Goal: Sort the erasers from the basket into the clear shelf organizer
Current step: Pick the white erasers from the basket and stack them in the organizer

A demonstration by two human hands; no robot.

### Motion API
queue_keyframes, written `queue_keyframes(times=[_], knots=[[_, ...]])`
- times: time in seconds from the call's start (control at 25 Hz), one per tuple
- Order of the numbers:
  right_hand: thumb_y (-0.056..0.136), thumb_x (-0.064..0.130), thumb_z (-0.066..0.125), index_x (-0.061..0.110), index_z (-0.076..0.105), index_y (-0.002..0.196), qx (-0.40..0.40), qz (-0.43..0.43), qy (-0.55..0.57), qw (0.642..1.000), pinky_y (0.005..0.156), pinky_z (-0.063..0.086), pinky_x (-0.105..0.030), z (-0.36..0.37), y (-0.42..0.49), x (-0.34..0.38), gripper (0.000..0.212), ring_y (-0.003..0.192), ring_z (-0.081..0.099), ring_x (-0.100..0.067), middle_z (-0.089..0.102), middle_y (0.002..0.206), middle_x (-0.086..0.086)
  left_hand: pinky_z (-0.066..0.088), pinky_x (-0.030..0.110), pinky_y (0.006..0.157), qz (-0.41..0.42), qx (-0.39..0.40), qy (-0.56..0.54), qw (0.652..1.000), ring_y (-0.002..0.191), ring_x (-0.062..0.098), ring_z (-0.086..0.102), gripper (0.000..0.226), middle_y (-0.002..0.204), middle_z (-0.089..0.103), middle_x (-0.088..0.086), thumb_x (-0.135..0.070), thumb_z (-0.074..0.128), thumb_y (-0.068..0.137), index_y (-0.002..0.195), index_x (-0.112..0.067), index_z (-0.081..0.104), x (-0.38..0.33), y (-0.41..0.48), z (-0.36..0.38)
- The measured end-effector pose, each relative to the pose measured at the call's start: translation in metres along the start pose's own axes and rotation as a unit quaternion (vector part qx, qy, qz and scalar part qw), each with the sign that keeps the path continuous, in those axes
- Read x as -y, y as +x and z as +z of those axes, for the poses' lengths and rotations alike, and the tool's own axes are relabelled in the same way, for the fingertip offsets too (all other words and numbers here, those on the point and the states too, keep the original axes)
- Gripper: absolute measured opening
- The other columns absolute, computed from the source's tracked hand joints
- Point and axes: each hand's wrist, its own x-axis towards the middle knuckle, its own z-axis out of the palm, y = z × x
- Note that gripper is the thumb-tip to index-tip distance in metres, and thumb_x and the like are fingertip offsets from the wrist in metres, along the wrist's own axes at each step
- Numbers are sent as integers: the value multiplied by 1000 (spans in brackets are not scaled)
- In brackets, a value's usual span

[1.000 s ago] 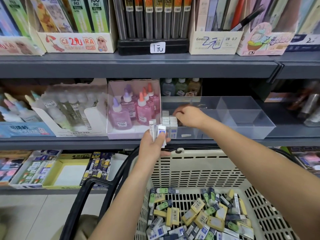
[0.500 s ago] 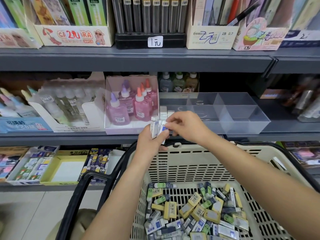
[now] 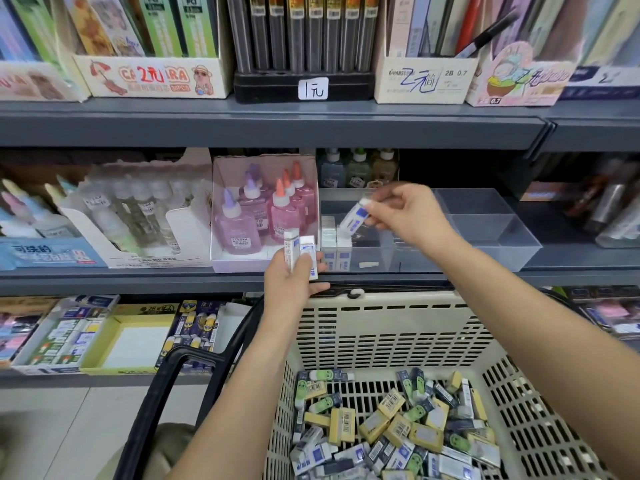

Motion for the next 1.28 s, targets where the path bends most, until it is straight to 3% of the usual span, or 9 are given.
queue_keyframes(times=[0.16,0.4,0.52,0.64,0.72,0.84,0.92,1.08,1.28], knots=[[85,17,64,19,62,89,-38,-59,-161,984,71,49,-23,10,29,-6,5,78,64,-15,68,82,-2,54,21,49,3,-2,15,1000,75,3,67,21,92,67,1,-10,44,97,115,-7,53,0,0,0],[93,21,51,15,64,107,74,-28,-296,952,78,40,-22,40,37,-28,20,94,59,-20,66,109,-7,51,20,42,-18,5,29,999,79,-1,68,21,95,67,-2,-10,43,97,115,-11,52,0,0,-2],[97,22,40,12,60,115,113,-15,-361,926,83,41,-28,43,36,-26,29,105,57,-27,62,118,-12,51,21,42,-22,11,23,999,80,0,68,17,95,68,-2,-9,43,96,107,-17,53,-2,-1,-2],[96,28,41,16,63,112,46,-68,-411,908,82,48,-37,42,21,-16,29,100,59,-30,66,111,-10,52,21,44,-25,18,10,999,82,2,68,24,95,69,0,-4,41,94,100,-22,56,-4,-1,-3],[93,33,47,20,66,106,0,-133,-354,926,77,50,-35,41,6,-7,27,91,62,-24,70,99,-3,52,21,47,-23,27,-3,999,82,5,69,27,95,69,1,-2,40,93,101,-21,58,-4,0,-3],[90,37,54,25,66,98,127,-123,-212,961,71,53,-29,44,-18,6,19,67,63,-7,65,64,14,55,22,60,-22,71,-36,997,87,13,69,29,92,72,0,0,43,92,100,-19,63,-4,0,-2],[91,34,55,29,63,87,171,-96,-167,966,64,50,-25,45,-28,8,11,53,57,-1,58,52,14,55,23,68,-28,117,-65,991,92,16,69,25,94,73,1,-3,45,93,101,-16,65,-4,-1,-1],[93,21,50,27,56,77,174,-25,-43,983,49,41,-17,37,-36,7,19,49,57,-9,63,60,1,54,22,63,-64,103,-120,985,79,13,70,18,82,74,2,-14,48,95,95,-14,66,-4,1,-5],[93,9,50,20,59,90,183,8,3,983,50,45,-15,29,-40,0,14,61,64,-5,68,73,-5,52,18,56,-38,94,-24,995,72,8,68,15,82,71,0,-7,53,92,91,-17,64,1,0,-1]])
